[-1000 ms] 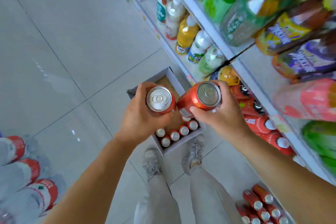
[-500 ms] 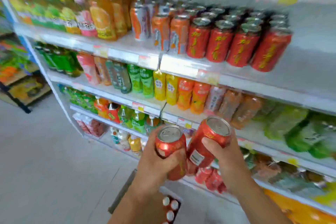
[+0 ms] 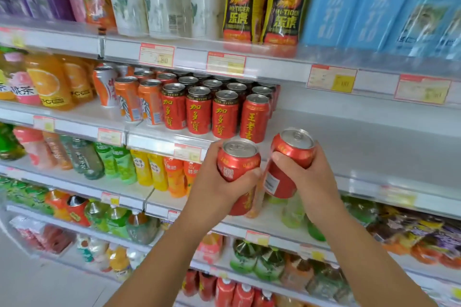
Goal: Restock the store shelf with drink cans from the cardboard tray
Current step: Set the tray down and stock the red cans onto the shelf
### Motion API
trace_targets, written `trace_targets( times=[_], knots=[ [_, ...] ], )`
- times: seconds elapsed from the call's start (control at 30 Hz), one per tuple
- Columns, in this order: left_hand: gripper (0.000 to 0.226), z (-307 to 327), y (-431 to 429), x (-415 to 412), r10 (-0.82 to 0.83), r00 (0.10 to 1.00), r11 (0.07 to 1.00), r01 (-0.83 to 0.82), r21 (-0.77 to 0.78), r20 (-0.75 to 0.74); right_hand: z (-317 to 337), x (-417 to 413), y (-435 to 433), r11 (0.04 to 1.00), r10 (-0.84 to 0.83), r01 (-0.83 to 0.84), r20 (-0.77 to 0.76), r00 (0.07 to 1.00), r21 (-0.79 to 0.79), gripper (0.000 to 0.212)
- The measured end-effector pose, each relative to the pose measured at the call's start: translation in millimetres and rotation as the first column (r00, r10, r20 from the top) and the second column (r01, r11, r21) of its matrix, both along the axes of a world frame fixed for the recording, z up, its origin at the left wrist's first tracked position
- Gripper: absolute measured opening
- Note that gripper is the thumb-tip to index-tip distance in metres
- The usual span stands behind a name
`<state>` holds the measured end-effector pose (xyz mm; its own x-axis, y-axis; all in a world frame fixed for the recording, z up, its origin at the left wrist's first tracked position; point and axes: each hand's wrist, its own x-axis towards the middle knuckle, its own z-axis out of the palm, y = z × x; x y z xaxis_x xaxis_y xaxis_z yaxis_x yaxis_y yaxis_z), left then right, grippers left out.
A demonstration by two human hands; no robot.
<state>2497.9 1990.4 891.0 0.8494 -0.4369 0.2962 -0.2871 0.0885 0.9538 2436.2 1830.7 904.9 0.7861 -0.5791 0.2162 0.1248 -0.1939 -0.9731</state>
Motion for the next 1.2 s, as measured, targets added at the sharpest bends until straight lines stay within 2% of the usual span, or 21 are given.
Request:
trace_targets(
  times=[0.17, 0.33, 0.57, 0.67, 0.77, 1.0, 1.1, 1.2],
  knots=[
    [0.049, 6.8, -48.7, 23.5, 0.134, 0.991, 0.989, -0.133, -0.07, 0.007, 20.8, 40.4, -75.6, 0.991, -0.057, 0.057, 0.0, 0.998, -0.123, 0.043],
    [0.054, 5.4, -72.3, 42.0, 0.222, 0.975, 0.973, -0.223, -0.065, -0.021, 18.8, 75.2, -116.5, 0.986, -0.075, 0.068, -0.035, 0.997, -0.153, 0.048],
    [0.053, -5.6, -80.5, 58.0, 0.213, 0.977, 0.977, -0.213, -0.002, -0.019, -0.8, 100.6, -126.3, 0.991, -0.119, 0.118, -0.015, 0.993, -0.065, 0.058],
    [0.048, -6.5, -81.6, 61.2, 0.201, 0.98, 0.98, -0.201, 0.016, -0.006, -3.0, 97.8, -134.7, 0.99, 0.025, -0.044, -0.14, 0.99, -0.132, 0.075],
    [0.051, -5.8, -81.3, 66.1, 0.191, 0.981, 0.981, -0.191, 0.015, -0.013, -8.0, 88.1, -147.7, 0.96, 0.128, -0.178, -0.228, 0.965, -0.214, 0.076],
    [0.051, -8.6, -83.8, 73.3, 0.147, 0.989, 0.988, -0.148, 0.041, 0.009, -5.3, 110.0, -165.8, 0.922, 0.06, -0.164, -0.29, 0.955, -0.351, 0.07],
    [0.055, -7.7, -85.2, 79.0, 0.143, 0.99, 0.989, -0.143, 0.041, -0.002, -5.8, 132.5, -178.3, 0.924, 0.035, -0.144, -0.296, 0.955, -0.355, 0.072],
    [0.058, -8.3, -85.4, 83.8, 0.151, 0.988, 0.988, -0.151, 0.025, -0.027, -10.6, 151.7, -188.3, 0.949, 0.023, -0.112, -0.289, 0.957, -0.294, 0.08]
  ],
)
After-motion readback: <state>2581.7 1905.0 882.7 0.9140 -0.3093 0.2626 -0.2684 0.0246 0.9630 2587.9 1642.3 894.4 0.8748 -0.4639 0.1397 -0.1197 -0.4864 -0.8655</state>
